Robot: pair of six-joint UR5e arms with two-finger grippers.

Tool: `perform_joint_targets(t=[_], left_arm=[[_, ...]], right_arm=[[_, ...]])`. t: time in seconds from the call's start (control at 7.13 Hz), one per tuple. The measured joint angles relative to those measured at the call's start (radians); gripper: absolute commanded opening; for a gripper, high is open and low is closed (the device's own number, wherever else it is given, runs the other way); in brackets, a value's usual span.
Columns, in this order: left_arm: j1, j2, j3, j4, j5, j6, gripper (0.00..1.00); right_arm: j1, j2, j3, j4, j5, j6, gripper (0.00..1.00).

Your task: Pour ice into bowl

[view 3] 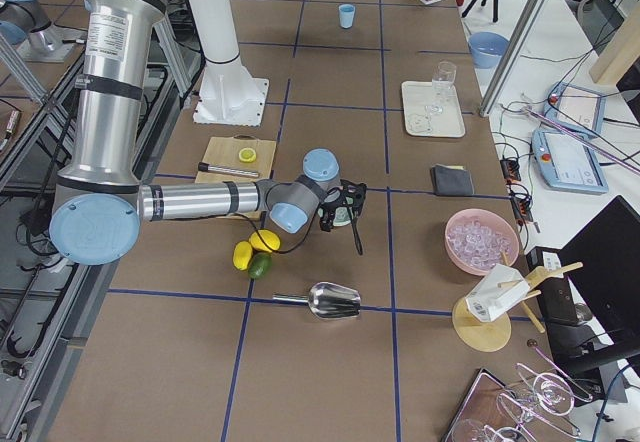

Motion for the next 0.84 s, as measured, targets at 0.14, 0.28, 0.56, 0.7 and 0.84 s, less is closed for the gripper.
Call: perform_joint_targets(t=[0.14, 0.28, 0.56, 0.7, 0.84], left_arm=[[0.001, -0.001, 0.006, 0.006, -0.003, 0.007, 1.00], [-0.001, -0.002, 0.010, 0.019, -0.010, 0.019, 1.00], [-0.050, -0.014, 0.014, 0.111, -0.016, 0.091, 1.00], [-0.105, -0.051, 0.015, 0.222, -0.016, 0.179, 1.00], [-0.168, -0.100, 0.019, 0.348, -0.015, 0.272, 1.00]], right_arm=[[0.071, -0.009, 0.004, -0.012, 0.067, -0.052, 1.00], [0.140, -0.018, 0.003, -0.043, 0.113, -0.142, 1.00], [0.281, -0.023, 0.002, -0.176, 0.171, -0.403, 1.00], [0.348, -0.023, 0.003, -0.268, 0.181, -0.553, 1.00], [0.416, -0.023, 0.004, -0.378, 0.184, -0.720, 1.00]])
